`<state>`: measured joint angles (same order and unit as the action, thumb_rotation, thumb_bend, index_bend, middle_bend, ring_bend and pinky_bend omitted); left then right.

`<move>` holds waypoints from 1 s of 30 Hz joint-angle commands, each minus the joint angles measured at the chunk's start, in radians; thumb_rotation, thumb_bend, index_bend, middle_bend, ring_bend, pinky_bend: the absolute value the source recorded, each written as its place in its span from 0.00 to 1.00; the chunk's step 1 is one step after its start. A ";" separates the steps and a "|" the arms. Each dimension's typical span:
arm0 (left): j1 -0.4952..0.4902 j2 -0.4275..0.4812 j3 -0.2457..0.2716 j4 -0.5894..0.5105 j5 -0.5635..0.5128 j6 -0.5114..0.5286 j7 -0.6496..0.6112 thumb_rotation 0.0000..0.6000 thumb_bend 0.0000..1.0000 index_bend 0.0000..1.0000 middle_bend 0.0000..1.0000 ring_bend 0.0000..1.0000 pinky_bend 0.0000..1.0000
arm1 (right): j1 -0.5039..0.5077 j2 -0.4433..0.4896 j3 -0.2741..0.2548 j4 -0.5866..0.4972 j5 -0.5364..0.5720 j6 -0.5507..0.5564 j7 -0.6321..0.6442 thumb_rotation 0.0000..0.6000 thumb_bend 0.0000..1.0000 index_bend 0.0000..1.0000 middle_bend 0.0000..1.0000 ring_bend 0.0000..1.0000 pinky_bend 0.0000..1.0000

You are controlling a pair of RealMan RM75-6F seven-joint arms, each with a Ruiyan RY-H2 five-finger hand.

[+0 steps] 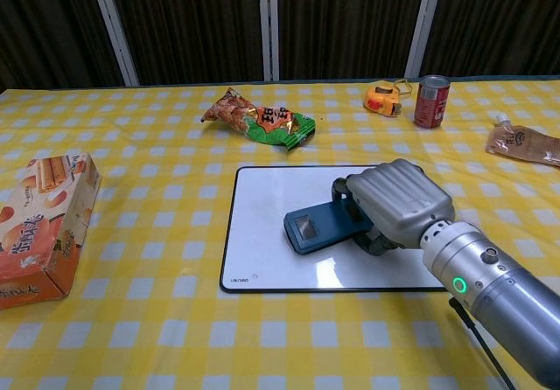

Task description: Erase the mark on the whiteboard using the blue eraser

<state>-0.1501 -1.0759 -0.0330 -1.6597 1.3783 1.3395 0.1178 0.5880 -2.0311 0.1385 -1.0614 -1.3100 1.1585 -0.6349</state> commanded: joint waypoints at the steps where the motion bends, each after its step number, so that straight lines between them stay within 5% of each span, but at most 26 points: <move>1: 0.000 0.000 0.000 0.000 -0.001 0.000 0.000 1.00 0.18 0.00 0.00 0.00 0.00 | 0.004 -0.003 0.009 0.015 0.004 -0.003 -0.004 1.00 0.35 0.86 0.72 0.64 0.68; 14: 0.000 -0.004 0.000 0.003 0.003 0.002 0.002 1.00 0.18 0.00 0.00 0.00 0.00 | -0.013 0.037 0.085 0.091 0.072 0.016 -0.009 1.00 0.34 0.86 0.72 0.64 0.68; 30: 0.001 -0.009 0.004 -0.006 0.012 0.010 0.024 1.00 0.18 0.00 0.00 0.00 0.00 | -0.077 0.258 0.129 -0.144 0.087 0.123 -0.027 1.00 0.34 0.86 0.72 0.64 0.68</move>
<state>-0.1488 -1.0843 -0.0295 -1.6650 1.3894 1.3493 0.1413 0.5231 -1.7966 0.2673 -1.1786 -1.2239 1.2680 -0.6609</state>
